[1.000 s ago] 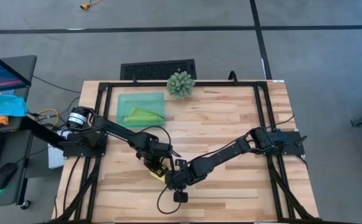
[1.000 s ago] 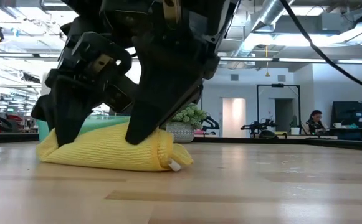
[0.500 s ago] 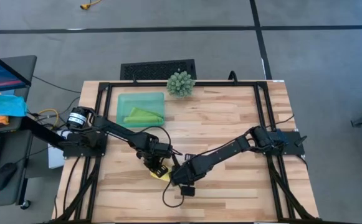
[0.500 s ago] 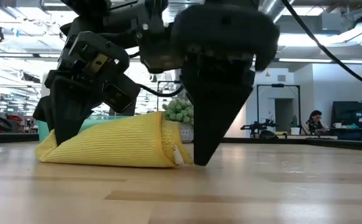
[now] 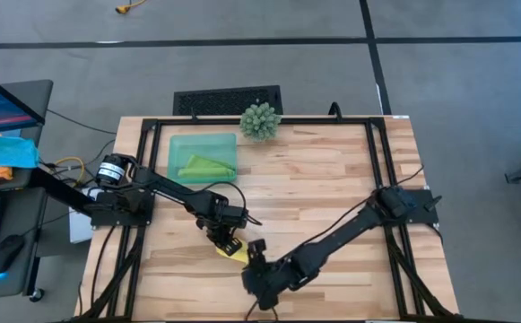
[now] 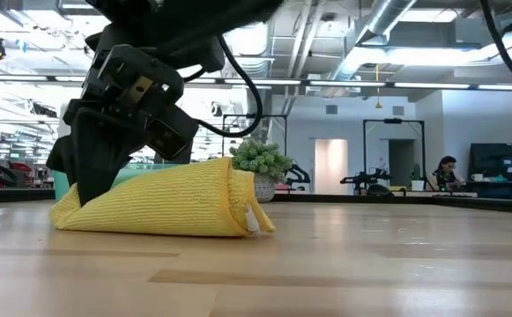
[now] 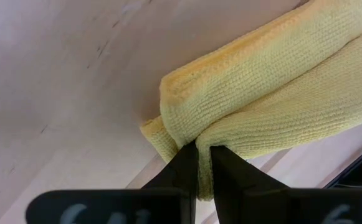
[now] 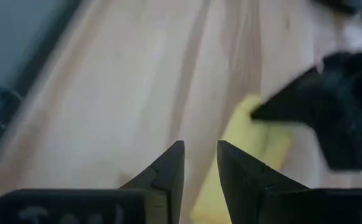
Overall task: Roll microfiber towels into tight, uniform cylinder then place into a basket
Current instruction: Roll the yellow towel
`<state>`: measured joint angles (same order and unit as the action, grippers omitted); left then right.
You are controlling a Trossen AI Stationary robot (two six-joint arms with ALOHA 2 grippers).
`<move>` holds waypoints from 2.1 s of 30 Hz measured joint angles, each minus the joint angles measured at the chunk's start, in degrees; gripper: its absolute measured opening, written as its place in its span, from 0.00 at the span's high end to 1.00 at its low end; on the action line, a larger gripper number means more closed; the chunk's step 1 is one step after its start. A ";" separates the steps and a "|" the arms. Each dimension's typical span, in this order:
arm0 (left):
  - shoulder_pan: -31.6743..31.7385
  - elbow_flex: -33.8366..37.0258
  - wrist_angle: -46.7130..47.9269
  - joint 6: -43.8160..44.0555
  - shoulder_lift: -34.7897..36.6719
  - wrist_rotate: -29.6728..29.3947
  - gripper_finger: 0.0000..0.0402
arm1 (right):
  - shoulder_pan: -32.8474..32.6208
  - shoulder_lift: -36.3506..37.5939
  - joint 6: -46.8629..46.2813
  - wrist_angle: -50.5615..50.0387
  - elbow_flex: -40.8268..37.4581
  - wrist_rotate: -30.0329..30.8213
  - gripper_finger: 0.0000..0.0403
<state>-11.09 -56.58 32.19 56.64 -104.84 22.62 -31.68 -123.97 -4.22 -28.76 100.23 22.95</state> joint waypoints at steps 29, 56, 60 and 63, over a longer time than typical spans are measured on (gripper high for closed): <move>0.00 0.30 -1.47 -0.48 -0.27 3.56 0.93 | 7.15 -3.90 -7.94 3.88 -9.23 -11.85 0.79; -0.29 0.18 -2.35 -15.72 0.18 4.32 0.57 | 7.43 -4.87 -9.37 2.71 -9.31 -12.41 0.87; -1.52 0.39 -1.43 -17.24 2.51 0.13 0.59 | 7.45 -4.89 -9.37 2.81 -9.33 -12.41 0.87; -2.63 0.66 2.10 -17.27 5.76 -5.23 0.60 | 7.45 -4.89 -9.43 2.81 -9.33 -12.41 0.87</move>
<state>-13.72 -55.92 34.29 39.37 -99.07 17.38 -24.23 -128.86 -13.65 -25.96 90.89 10.55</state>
